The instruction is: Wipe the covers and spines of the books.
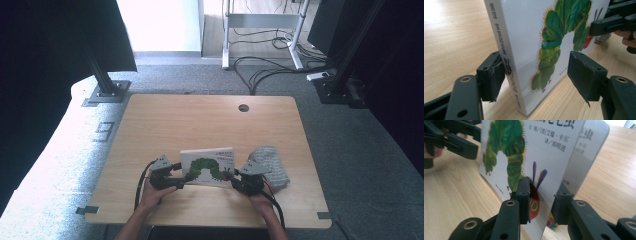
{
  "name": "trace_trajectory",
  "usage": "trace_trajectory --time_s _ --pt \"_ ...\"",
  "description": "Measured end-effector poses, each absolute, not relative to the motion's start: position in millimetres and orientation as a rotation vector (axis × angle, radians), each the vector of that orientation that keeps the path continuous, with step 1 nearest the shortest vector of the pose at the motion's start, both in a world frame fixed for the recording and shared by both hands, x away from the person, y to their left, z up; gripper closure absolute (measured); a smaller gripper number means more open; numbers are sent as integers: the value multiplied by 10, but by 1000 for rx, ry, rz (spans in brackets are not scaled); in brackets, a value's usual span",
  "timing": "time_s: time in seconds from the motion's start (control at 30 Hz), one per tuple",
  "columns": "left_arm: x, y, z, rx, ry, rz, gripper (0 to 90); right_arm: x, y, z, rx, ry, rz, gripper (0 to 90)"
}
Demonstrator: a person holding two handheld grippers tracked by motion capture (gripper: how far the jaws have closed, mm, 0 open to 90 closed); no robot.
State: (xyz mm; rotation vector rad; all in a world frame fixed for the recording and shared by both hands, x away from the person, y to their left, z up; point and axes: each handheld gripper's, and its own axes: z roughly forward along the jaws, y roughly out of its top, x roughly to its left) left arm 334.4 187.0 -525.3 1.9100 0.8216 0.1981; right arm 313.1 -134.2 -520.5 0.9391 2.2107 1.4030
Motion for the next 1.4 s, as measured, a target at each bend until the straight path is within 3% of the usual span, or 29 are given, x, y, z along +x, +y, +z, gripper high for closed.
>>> trace_trajectory --time_s 0.1,0.77,1.4 --pt "3293 1856 -5237 1931 809 251 320 3160 -1346 -5231 942 2210 1408 695" --pt "3107 1941 -5175 1916 789 304 422 3278 -1305 -5231 917 2179 1410 628" --pt "2956 1863 -5102 1963 709 344 430 3362 -1305 -5288 928 2162 1357 572"
